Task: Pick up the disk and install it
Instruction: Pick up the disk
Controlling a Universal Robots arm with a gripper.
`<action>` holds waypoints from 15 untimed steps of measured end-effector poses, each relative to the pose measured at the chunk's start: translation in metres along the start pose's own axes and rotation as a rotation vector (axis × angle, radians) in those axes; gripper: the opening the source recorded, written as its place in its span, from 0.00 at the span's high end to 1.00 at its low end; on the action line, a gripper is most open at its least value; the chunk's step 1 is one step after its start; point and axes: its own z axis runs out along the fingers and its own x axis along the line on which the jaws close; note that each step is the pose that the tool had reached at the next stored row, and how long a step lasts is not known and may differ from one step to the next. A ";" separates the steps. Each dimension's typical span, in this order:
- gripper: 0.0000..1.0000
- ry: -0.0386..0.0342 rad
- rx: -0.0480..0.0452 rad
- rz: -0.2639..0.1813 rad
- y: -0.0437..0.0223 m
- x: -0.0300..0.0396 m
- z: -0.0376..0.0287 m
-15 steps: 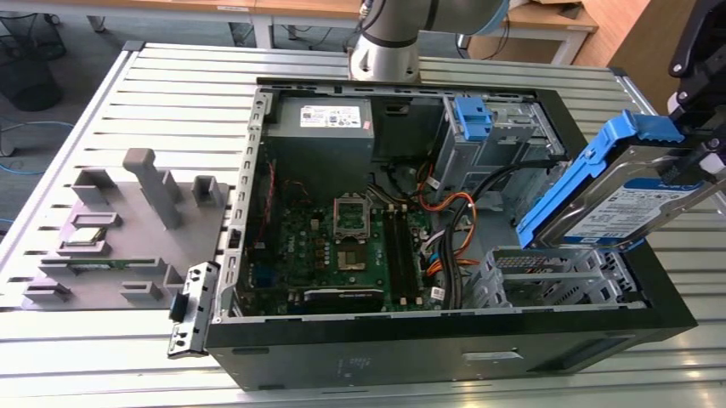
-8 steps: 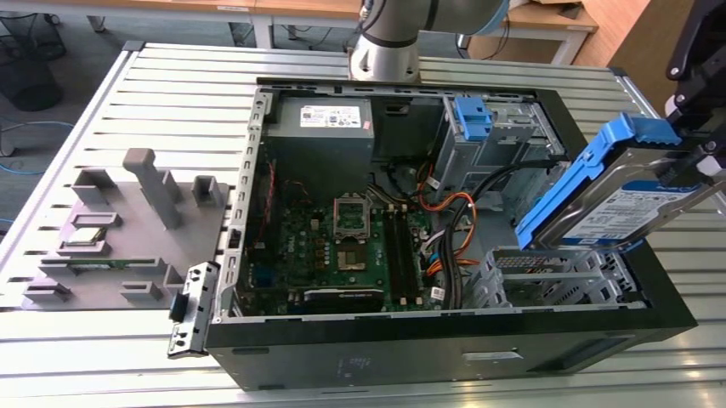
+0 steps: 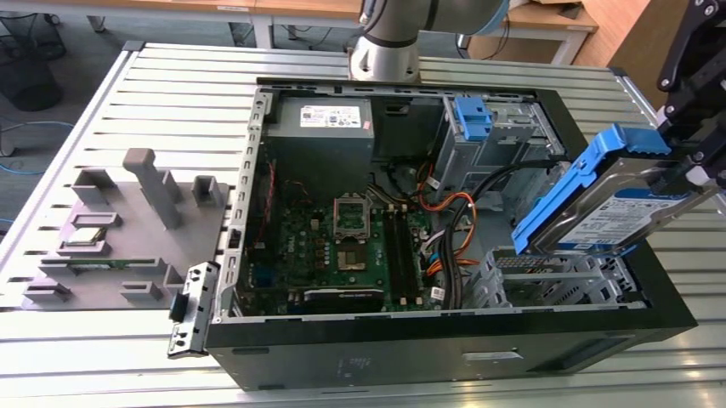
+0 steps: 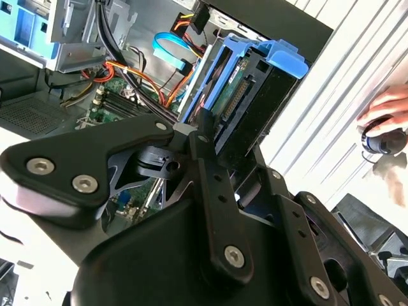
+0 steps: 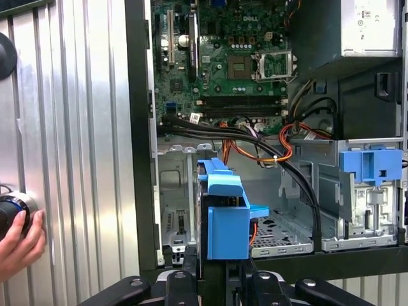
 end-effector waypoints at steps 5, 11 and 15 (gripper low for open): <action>0.65 -0.0003 0.0000 0.000 0.0001 0.0000 0.0020; 0.65 -0.0008 0.0000 0.000 0.0003 -0.0001 0.0037; 0.65 -0.0009 0.0000 0.000 0.0003 -0.0001 0.0038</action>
